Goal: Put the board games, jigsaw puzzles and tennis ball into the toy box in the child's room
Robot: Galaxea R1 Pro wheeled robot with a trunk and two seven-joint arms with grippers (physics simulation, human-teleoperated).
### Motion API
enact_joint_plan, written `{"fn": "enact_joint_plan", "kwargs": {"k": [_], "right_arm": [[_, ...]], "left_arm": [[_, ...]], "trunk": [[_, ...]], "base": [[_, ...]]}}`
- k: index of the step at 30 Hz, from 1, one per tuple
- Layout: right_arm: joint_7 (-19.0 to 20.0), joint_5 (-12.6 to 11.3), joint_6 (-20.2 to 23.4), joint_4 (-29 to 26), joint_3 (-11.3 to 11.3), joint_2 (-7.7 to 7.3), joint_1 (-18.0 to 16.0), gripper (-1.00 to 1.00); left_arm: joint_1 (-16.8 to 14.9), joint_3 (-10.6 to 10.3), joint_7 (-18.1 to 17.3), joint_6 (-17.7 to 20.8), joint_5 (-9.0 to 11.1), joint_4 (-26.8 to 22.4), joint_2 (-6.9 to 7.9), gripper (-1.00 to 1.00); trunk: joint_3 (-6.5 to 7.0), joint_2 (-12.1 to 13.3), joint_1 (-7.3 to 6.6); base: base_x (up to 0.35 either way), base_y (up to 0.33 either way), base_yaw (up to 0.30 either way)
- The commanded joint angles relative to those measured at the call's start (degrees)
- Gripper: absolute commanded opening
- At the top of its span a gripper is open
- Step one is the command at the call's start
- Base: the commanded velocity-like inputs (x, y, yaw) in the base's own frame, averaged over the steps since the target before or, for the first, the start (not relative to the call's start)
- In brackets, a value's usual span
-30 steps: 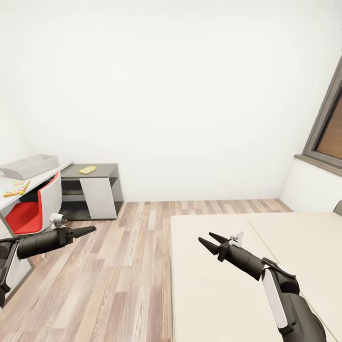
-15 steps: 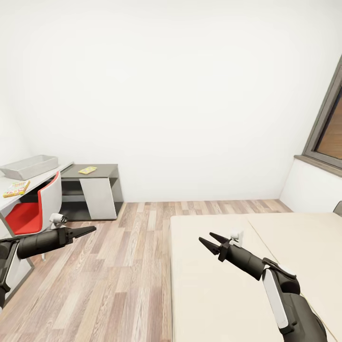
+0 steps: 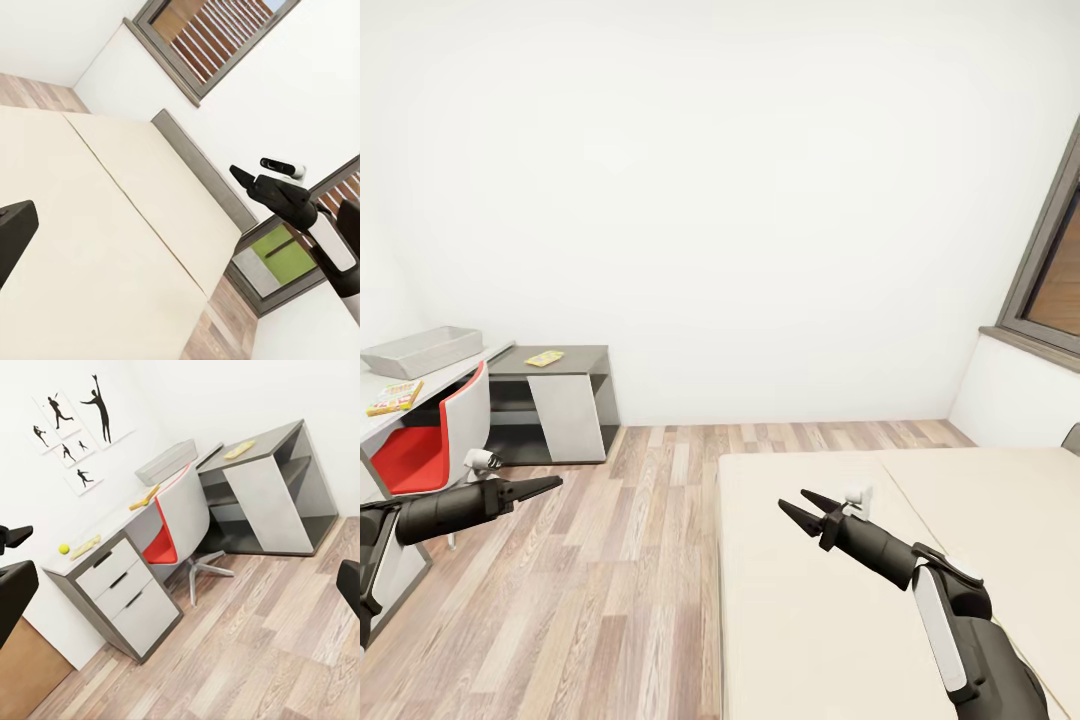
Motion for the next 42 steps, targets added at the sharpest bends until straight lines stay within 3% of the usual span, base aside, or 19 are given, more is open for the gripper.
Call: {"fn": "enact_joint_plan", "kwargs": {"k": [1, 19, 42], "right_arm": [[0.1, -0.4, 0.5, 0.0, 0.0, 0.03, -0.1, 1.0], [0.0, -0.3, 0.5, 0.1, 0.0, 0.07, -0.1, 1.0], [0.0, -0.3, 0.5, 0.1, -0.1, 0.06, -0.1, 1.0]], "left_arm": [[-0.1, 0.0, -0.2, 0.6, -0.1, 0.0, 0.01, 1.0], [-0.1, 0.0, -0.2, 0.6, -0.1, 0.0, 0.01, 1.0], [-0.1, 0.0, -0.2, 0.6, -0.1, 0.0, 0.01, 1.0]], "trunk": [[-0.14, -0.1, 0.04], [-0.14, -0.1, 0.04], [-0.14, -0.1, 0.04]], "base": [[0.0, 0.0, 0.0], [0.0, 0.012, 0.0], [0.0, 0.161, 0.0]]}}
